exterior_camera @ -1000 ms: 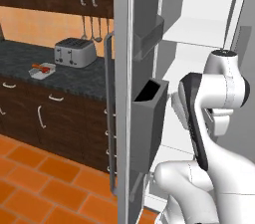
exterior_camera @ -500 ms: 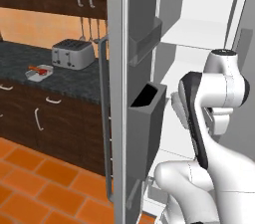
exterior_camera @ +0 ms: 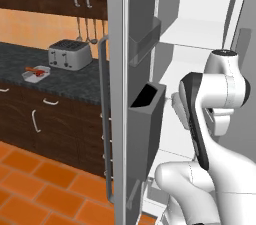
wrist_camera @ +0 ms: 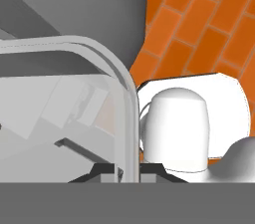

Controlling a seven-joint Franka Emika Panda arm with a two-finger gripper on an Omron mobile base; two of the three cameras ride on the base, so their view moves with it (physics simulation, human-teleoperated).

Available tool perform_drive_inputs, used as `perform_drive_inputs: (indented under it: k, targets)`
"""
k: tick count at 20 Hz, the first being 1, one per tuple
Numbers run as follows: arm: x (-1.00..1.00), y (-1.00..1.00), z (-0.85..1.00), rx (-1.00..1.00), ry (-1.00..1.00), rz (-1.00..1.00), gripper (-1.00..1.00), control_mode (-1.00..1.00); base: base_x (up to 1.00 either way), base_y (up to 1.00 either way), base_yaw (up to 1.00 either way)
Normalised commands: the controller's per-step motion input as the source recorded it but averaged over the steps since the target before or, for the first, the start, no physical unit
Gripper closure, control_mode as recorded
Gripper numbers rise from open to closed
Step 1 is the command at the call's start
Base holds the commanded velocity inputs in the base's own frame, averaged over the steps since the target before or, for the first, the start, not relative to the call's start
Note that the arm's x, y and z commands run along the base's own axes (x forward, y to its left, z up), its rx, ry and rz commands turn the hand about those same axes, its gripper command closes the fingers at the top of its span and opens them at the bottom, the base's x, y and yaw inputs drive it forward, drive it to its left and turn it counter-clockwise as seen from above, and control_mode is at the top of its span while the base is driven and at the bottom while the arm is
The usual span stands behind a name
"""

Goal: Take the meat container that has the shrimp and place it on the second highest rack of the freezer. Then take the vegetable container that has the bell pepper and carrot and place it on the highest rack of the freezer.

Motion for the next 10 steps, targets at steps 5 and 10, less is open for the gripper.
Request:
perform_drive_inputs:
  k: [5, 10]
  targets:
    - [0.00, 0.00, 0.00, 0.00, 0.00, 0.00, 1.00, 1.00, 0.16, 0.02, -0.08]
    - [0.20, -0.10, 0.02, 0.00, 0.00, -0.02, 1.00, -1.00, 0.03, -0.01, 0.00]
